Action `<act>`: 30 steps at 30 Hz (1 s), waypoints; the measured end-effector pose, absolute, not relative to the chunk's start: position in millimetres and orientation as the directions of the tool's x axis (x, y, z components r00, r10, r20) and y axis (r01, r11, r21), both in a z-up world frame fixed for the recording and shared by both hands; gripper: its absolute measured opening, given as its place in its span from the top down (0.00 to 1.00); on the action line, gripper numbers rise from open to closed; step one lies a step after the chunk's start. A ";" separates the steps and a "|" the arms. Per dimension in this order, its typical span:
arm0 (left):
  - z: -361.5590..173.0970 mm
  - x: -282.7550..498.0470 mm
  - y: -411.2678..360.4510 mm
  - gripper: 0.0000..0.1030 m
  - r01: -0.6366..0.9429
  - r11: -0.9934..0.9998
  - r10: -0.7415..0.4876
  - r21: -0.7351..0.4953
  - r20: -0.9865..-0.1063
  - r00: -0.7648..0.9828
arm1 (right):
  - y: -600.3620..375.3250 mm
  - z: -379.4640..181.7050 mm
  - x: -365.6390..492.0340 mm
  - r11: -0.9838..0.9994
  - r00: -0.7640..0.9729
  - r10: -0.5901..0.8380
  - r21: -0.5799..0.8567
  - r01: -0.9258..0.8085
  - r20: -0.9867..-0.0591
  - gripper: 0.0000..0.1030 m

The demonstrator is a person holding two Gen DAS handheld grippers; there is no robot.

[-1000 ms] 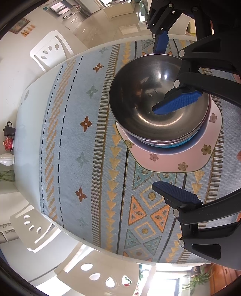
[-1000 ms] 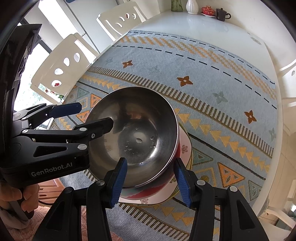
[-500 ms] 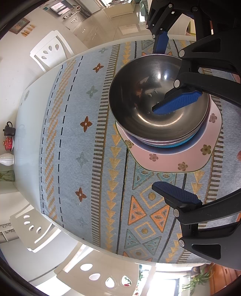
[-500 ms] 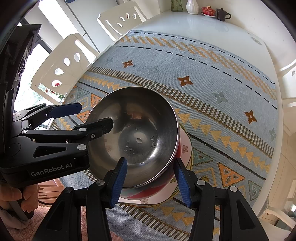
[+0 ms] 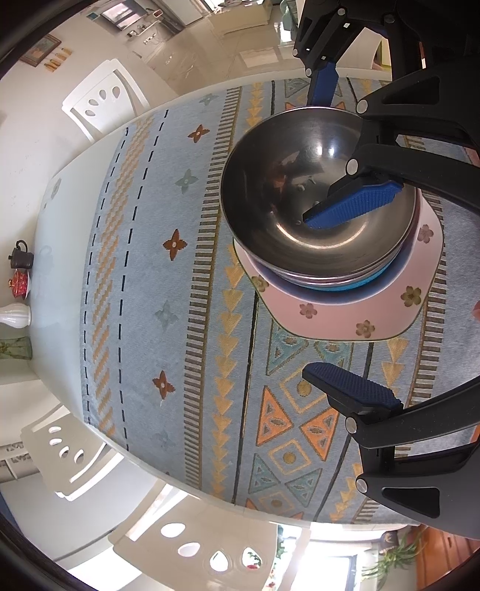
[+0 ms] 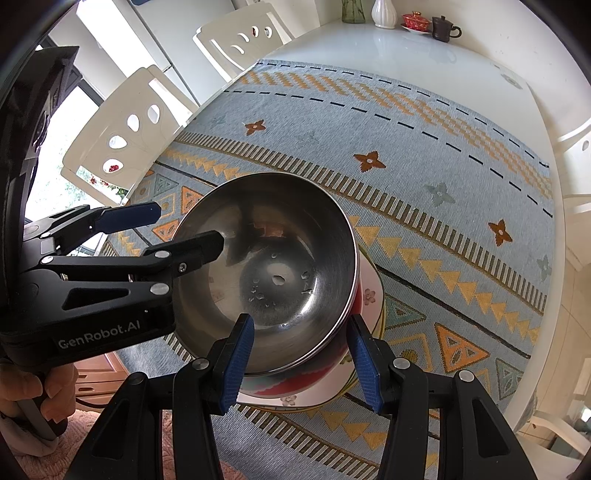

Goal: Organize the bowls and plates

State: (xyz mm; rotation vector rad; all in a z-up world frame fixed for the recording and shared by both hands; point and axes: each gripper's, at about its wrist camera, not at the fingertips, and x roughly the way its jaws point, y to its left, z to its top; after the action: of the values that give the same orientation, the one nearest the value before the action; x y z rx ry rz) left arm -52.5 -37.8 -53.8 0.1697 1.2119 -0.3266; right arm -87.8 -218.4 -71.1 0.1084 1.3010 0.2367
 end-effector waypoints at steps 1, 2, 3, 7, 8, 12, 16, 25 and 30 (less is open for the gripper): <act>-54.5 -52.3 -37.4 0.28 0.337 0.941 -0.157 -0.046 -0.938 0.309 | -217.7 -71.2 -88.1 0.971 0.247 0.233 0.211 -0.112 -0.941 0.51; -55.0 -52.1 -37.4 0.28 0.337 0.940 -0.157 -0.048 -0.939 0.306 | -217.4 -71.3 -88.1 0.971 0.247 0.234 0.211 -0.114 -0.941 0.51; -55.4 -51.9 -37.3 0.28 0.337 0.940 -0.156 -0.046 -0.939 0.305 | -217.1 -71.3 -88.1 0.971 0.246 0.233 0.211 -0.115 -0.941 0.51; -54.0 -52.4 -36.7 0.28 0.335 0.942 -0.143 -0.030 -0.937 0.319 | -216.2 -71.9 -88.0 0.971 0.244 0.232 0.208 -0.119 -0.942 0.51; -54.1 -52.2 -36.3 0.28 0.334 0.942 -0.141 -0.027 -0.937 0.319 | -216.1 -72.0 -88.1 0.971 0.244 0.231 0.208 -0.119 -0.942 0.51; -54.9 -51.0 -34.3 0.28 0.324 0.946 -0.131 -0.022 -0.939 0.319 | -215.7 -71.9 -88.1 0.971 0.244 0.231 0.208 -0.119 -0.942 0.51; -52.8 -51.7 -31.6 0.28 0.310 0.951 -0.112 -0.001 -0.934 0.339 | -214.8 -72.0 -88.3 0.971 0.242 0.231 0.206 -0.124 -0.942 0.51; -55.7 -51.5 -26.5 0.23 0.292 0.956 -0.067 0.038 -0.938 0.341 | -215.0 -71.6 -88.6 0.970 0.242 0.234 0.210 -0.123 -0.942 0.51; -50.8 -55.3 -28.6 0.23 0.303 0.952 -0.074 0.043 -0.929 0.363 | -214.8 -71.2 -89.1 0.970 0.241 0.236 0.211 -0.125 -0.941 0.51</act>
State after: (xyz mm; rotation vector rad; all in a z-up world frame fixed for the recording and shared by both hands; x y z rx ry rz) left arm -55.3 -28.6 -50.8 0.2215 1.1768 -0.2452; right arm -89.1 -214.8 -71.2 0.0988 1.3046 0.2468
